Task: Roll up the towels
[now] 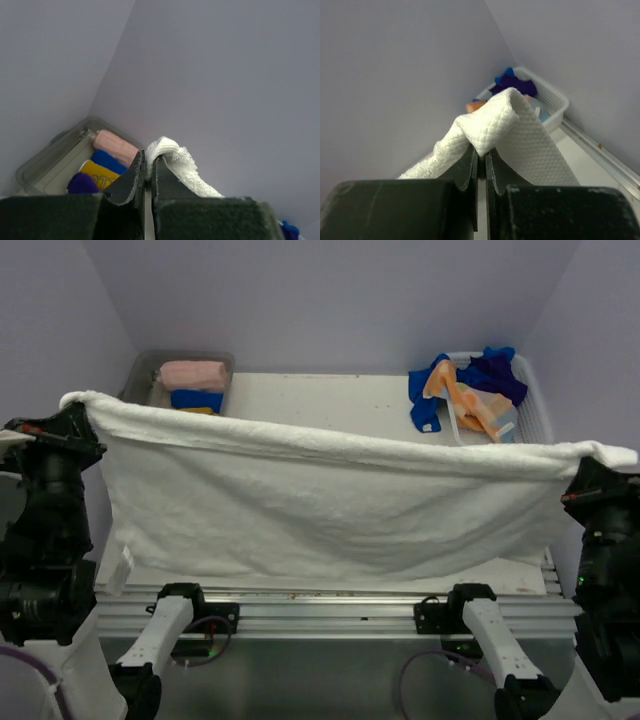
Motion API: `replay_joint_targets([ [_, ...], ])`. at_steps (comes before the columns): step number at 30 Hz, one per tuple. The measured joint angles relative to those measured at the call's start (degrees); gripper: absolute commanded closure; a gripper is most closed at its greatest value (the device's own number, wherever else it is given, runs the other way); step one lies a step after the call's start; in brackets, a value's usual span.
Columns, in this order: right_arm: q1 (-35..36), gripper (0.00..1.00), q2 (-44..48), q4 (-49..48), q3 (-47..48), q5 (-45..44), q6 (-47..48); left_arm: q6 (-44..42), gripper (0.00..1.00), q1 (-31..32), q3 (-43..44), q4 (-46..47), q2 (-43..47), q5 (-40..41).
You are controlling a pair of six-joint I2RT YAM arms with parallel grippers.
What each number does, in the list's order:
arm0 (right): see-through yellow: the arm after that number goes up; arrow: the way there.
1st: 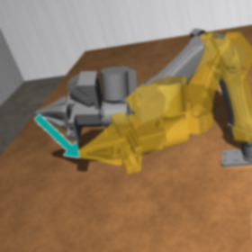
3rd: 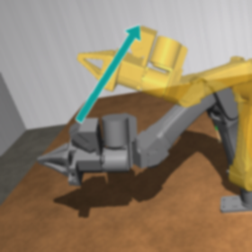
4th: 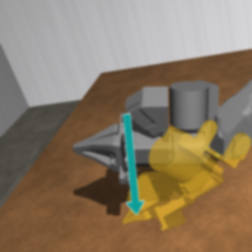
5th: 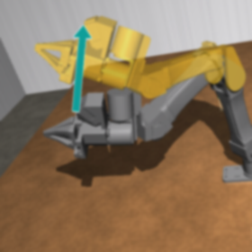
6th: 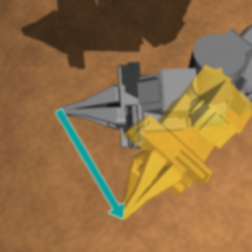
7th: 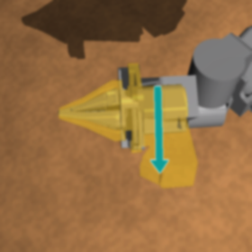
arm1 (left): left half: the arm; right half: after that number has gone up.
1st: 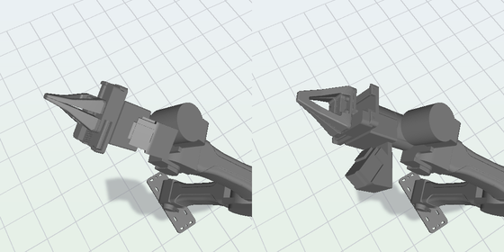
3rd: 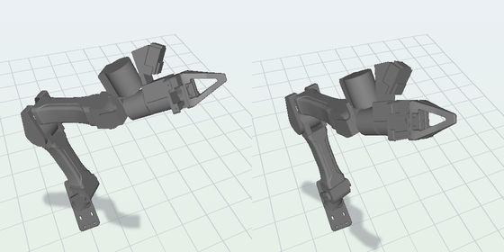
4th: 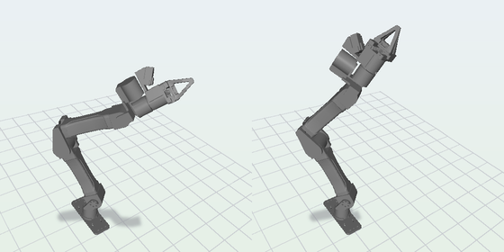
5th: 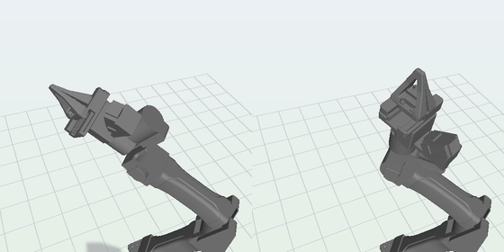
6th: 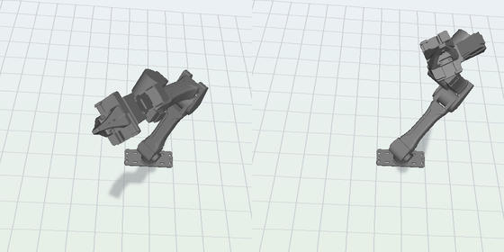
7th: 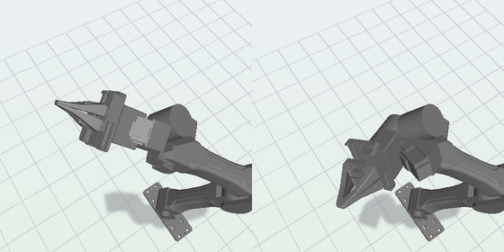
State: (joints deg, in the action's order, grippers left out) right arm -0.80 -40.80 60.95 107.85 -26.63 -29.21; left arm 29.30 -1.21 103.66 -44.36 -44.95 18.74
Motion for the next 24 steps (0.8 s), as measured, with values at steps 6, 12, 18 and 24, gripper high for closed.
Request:
replay_joint_targets([
  [6,0.11,1.0,-3.48,-2.14,-20.9,0.76,0.13,0.24,1.0,0.0,-22.34,0.46,-4.85,-0.81],
  [12,0.15,1.0,-19.69,-12.52,-39.95,2.6,-0.11,2.71,1.0,0.0,-42.93,2.97,-17.59,-2.29],
  [18,0.28,1.0,-35.47,-19.3,-44.24,4.31,-0.35,3.21,1.0,-0.02,-44.02,4.33,-28.06,-1.68],
  [24,0.31,1.0,-41.75,-24.15,-39.95,6.36,-0.39,3.08,1.0,-0.17,-40.19,5.25,-34.47,-0.17],
])
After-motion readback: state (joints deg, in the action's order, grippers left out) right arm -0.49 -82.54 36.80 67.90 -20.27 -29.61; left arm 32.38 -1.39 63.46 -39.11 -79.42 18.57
